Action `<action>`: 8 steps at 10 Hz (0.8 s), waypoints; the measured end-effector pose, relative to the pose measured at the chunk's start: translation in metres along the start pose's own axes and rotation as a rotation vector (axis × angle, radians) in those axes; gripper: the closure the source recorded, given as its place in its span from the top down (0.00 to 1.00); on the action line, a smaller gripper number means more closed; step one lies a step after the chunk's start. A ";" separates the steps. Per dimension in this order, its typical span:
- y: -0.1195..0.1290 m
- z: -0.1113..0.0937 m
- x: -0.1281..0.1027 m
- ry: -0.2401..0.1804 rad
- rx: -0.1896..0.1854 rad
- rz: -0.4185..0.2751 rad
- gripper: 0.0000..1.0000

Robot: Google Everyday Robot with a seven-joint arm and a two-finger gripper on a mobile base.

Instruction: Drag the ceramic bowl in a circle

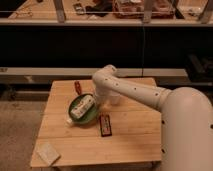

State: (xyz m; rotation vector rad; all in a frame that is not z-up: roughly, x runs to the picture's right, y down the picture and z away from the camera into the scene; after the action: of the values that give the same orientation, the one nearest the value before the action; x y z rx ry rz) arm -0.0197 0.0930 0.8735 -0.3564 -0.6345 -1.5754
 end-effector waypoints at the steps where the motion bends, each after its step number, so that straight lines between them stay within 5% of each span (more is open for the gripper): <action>1: 0.010 0.001 -0.012 -0.017 -0.019 -0.001 0.17; 8: 0.017 0.006 -0.098 -0.109 -0.083 -0.090 0.17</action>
State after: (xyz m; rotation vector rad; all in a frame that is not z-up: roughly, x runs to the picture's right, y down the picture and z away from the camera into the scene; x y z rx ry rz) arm 0.0079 0.1754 0.8246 -0.4839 -0.6786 -1.6801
